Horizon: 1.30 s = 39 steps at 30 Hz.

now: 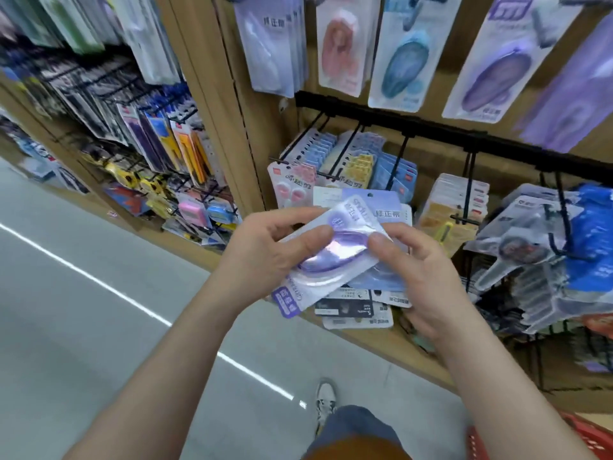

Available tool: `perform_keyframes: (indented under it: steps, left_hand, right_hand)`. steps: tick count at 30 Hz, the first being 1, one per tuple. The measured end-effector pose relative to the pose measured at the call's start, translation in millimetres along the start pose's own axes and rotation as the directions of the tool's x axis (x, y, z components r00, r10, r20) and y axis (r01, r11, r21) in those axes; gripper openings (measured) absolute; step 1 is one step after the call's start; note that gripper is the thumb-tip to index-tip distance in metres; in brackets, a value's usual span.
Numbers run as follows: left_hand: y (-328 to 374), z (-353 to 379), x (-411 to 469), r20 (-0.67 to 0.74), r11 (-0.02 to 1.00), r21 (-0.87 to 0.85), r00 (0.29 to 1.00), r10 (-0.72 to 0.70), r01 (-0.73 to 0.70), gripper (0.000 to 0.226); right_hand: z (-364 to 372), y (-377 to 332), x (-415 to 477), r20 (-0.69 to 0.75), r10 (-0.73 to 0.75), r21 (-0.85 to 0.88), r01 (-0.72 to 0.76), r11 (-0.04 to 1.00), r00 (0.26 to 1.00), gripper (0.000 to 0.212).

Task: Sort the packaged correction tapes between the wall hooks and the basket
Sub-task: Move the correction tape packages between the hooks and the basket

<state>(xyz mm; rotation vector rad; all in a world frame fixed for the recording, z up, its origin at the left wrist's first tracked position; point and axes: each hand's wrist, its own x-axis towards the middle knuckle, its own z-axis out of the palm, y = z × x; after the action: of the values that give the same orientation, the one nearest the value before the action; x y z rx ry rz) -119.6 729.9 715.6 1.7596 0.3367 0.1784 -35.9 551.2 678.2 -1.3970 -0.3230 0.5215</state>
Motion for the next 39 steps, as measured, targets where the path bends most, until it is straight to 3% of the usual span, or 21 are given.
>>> perform_keyframes:
  steps: [2,6,7,9,11,14,17,19,20,23,25,30,34,39]
  left_hand:
    - [8,-7,16,-0.034,1.0,0.013,0.999,-0.013,0.014,0.043]
    - [9,-21,32,0.137,0.897,-0.424,0.988,-0.071,0.123,0.058]
    - [7,-22,34,0.141,0.874,-0.472,0.988,-0.054,0.115,0.058]
    - [8,-19,40,0.063,0.859,-0.503,0.995,-0.075,0.096,0.037]
    - [14,-16,46,-0.039,0.857,-0.509,0.992,-0.119,0.083,0.015]
    - [22,-13,61,-0.1,0.889,-0.458,0.991,-0.086,0.031,0.015]
    - [34,-8,75,-0.073,0.975,-0.209,0.995,0.063,-0.077,0.015]
    - [46,-2,83,-0.005,0.979,-0.074,0.982,0.189,-0.189,0.02]
    - [52,2,86,0.04,0.973,-0.047,0.973,0.229,-0.227,0.021]
    - [70,24,96,0.094,0.948,-0.057,0.944,0.316,-0.312,0.018]
    - [79,45,102,0.083,0.936,-0.137,0.938,0.337,-0.325,0.019]
    - [97,93,109,0.212,0.913,-0.277,0.908,0.361,-0.298,0.016]
    - [110,113,119,0.08,0.877,-0.313,0.91,0.406,-0.363,0.009]
    - [113,124,124,-0.048,0.823,-0.224,0.849,0.526,-0.522,0.018]
  right_hand:
    - [0,-8,12,-0.018,-0.025,0.025,0.025,0.999,1.0,0.029]
    - [0,-22,29,-0.136,-0.083,0.071,0.093,0.993,0.987,0.01]
    - [0,-25,31,-0.158,-0.09,0.088,0.105,0.991,0.983,0.007]
    - [-2,-27,33,-0.179,-0.104,0.122,0.127,0.984,0.978,0.019]
    - [-2,-28,32,-0.186,-0.114,0.102,0.134,0.986,0.976,0.038]
    - [-2,-25,27,-0.165,-0.137,0.04,0.145,0.989,0.977,0.03]
    - [-1,-24,18,-0.227,-0.143,0.026,0.153,0.988,0.963,0.035]
    - [-4,-29,11,-0.287,-0.17,-0.049,0.162,0.986,0.943,0.045]
    - [-7,-33,8,-0.31,-0.176,-0.092,0.155,0.984,0.934,0.037]
    - [-17,-38,-1,-0.369,-0.186,-0.137,0.145,0.98,0.911,0.011]
    - [-23,-36,-8,-0.442,-0.212,-0.152,0.16,0.975,0.872,0.014]
    - [-29,-31,-16,-0.621,-0.25,-0.101,0.24,0.965,0.743,0.018]
    - [-33,-36,-10,-0.66,-0.271,-0.112,0.264,0.958,0.701,0.025]
    - [-31,-41,-2,-0.658,-0.279,-0.112,0.275,0.955,0.699,0.031]
